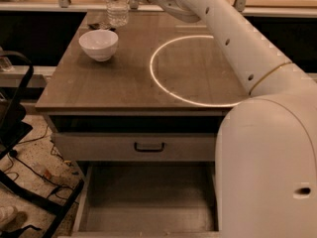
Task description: Place water bottle into white bowl
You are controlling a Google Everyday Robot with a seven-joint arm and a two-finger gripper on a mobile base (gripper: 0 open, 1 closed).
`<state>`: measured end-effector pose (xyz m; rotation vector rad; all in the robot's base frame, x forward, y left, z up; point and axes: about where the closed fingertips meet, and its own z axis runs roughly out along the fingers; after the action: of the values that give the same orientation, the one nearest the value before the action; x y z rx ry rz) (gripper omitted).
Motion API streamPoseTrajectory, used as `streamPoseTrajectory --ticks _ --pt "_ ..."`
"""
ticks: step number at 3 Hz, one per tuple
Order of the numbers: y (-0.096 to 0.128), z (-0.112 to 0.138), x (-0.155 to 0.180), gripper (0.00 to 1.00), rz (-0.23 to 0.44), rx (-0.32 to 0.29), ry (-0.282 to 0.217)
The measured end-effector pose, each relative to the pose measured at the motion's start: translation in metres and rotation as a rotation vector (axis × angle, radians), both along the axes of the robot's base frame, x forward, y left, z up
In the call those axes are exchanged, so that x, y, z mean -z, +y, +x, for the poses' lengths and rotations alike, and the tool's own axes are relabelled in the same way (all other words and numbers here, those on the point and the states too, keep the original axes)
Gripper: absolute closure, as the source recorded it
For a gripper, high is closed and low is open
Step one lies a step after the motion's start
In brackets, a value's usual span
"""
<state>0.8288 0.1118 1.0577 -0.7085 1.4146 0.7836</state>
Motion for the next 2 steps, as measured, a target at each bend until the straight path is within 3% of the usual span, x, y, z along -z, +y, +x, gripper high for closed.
streamPoseTrajectory --ticks 2 --pt "0.049 -0.015 0.029 1.0 -0.028 -0.076 -0.022"
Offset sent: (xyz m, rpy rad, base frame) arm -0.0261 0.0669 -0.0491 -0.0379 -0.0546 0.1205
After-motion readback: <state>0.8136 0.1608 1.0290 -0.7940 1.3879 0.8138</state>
